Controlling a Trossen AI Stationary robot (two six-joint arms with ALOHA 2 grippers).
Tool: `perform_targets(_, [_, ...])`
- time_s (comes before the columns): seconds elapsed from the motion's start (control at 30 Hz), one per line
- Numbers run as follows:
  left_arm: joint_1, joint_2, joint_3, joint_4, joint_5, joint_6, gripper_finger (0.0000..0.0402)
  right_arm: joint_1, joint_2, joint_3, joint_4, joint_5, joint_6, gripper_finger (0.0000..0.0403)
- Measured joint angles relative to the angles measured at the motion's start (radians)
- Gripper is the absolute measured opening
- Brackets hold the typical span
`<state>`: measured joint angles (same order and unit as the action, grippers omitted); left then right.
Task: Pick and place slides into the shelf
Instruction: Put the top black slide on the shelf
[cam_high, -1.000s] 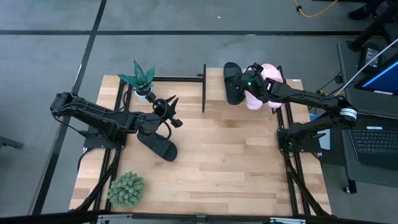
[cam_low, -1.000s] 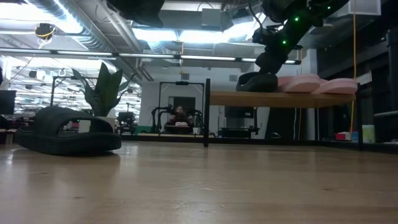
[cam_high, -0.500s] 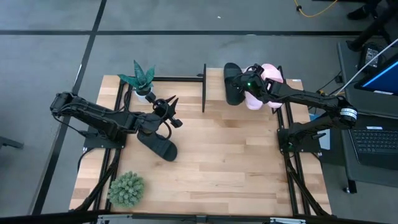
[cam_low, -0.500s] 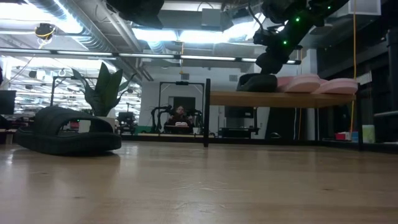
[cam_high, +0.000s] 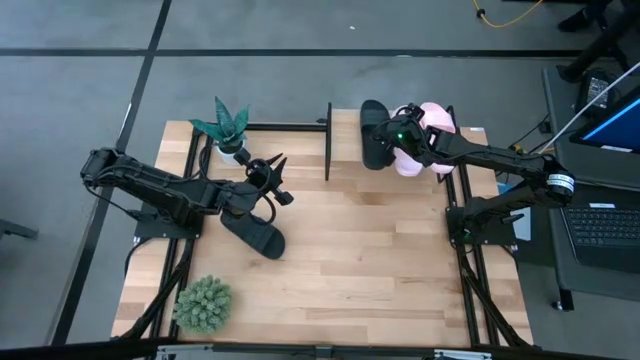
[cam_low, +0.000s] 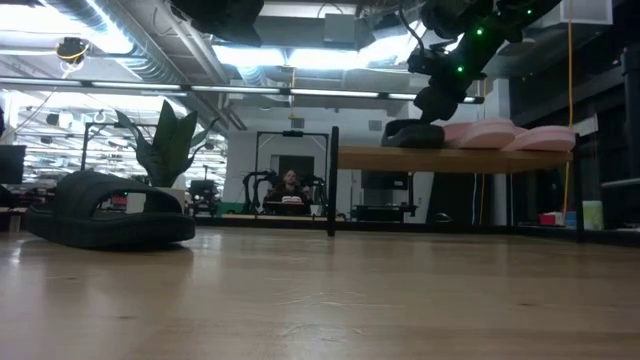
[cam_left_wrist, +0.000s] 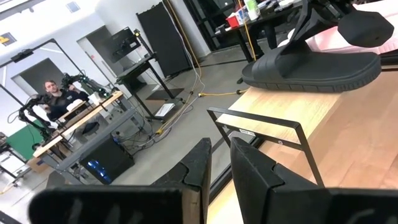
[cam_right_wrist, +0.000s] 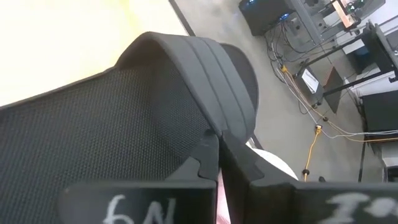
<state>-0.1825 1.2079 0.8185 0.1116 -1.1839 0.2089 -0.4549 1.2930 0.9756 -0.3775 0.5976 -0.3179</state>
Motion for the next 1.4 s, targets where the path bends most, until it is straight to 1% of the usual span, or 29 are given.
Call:
perform_targets(0.4, [0.0,0.0,0.0,0.0,0.0,0.0,0.0053,0.0,0.0,0.0,0.005,0.003,-0.033,0.0006])
perform_targets(0.73, [0.0,0.0,0.0,0.0,0.0,0.0,0.0053,0.0,0.001,0.0,0.031,0.003,-0.13,0.001])
perform_targets(0.97, [0.0,0.0,0.0,0.0,0.0,0.0,0.0053,0.0,0.001,0.0,0.032,0.003,-0.133,0.0013])
perform_targets(1.07, [0.0,0.0,0.0,0.0,0.0,0.0,0.0053,0.0,0.001,0.0,0.031,0.003,-0.133,0.0025])
perform_targets(1.27, [0.0,0.0,0.0,0.0,0.0,0.0,0.0053,-0.001,0.001,0.0,0.003,0.007,-0.132,0.0071])
perform_targets(1.4, [0.0,0.0,0.0,0.0,0.0,0.001,0.0053,0.0,0.001,0.0,0.002,0.006,-0.131,0.0094])
